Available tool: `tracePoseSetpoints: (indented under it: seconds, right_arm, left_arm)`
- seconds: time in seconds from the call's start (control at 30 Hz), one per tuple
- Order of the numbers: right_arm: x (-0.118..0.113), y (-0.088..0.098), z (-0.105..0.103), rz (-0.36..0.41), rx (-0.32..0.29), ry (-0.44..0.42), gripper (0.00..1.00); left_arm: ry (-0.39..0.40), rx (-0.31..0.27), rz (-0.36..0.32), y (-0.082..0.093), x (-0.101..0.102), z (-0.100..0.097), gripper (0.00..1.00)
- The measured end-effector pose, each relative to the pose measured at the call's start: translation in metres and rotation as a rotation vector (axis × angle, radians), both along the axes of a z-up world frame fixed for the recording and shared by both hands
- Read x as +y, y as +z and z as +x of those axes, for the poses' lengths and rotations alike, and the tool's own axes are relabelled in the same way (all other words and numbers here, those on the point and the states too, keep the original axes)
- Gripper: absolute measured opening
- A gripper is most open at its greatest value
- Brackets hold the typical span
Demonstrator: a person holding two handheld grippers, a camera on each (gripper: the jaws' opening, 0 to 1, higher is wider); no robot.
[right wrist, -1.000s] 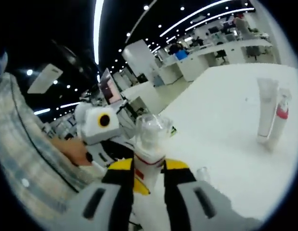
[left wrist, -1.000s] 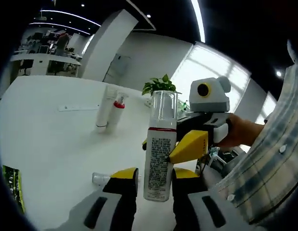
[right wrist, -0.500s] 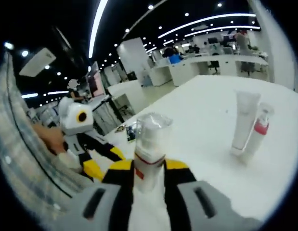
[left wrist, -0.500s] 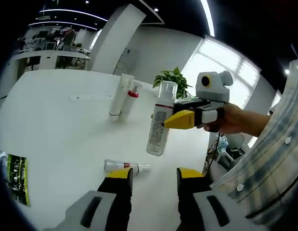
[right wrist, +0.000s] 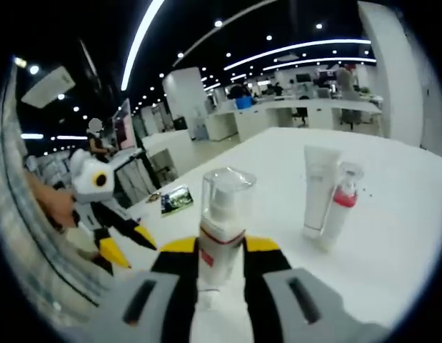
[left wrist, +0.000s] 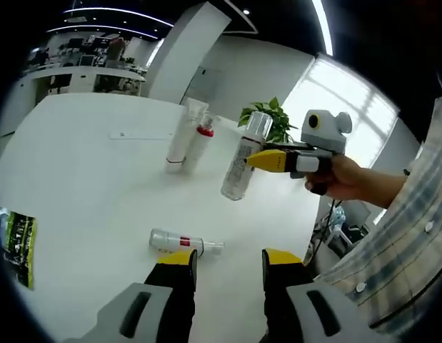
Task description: Arrange the skincare products in the storage area until every visible bottle or jar stands upright without overlapping.
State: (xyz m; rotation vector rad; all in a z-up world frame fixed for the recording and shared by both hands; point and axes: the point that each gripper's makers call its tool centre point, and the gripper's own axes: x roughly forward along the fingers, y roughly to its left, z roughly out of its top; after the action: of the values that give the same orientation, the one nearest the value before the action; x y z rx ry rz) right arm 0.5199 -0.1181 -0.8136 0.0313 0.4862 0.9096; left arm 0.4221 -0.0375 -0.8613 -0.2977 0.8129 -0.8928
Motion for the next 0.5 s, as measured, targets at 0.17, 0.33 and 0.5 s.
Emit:
tracePoseSetpoints:
  seconds: [0.17,0.33,0.5]
  right_arm:
    - [-0.016,-0.01,-0.002,0.009,-0.005,-0.015,0.21]
    - [-0.025,-0.015,-0.009,0.021,-0.004,-0.025,0.21]
    - [-0.028,-0.023,-0.01,0.028,0.003,-0.02,0.21]
  left_arm:
    - [-0.033,0.019,0.03,-0.005,-0.016,-0.011,0.37]
    - [-0.052,0.046,0.047,-0.008,-0.027,-0.021,0.37]
    - [-0.039,0.041,0.059,-0.005,-0.028,-0.021,0.37]
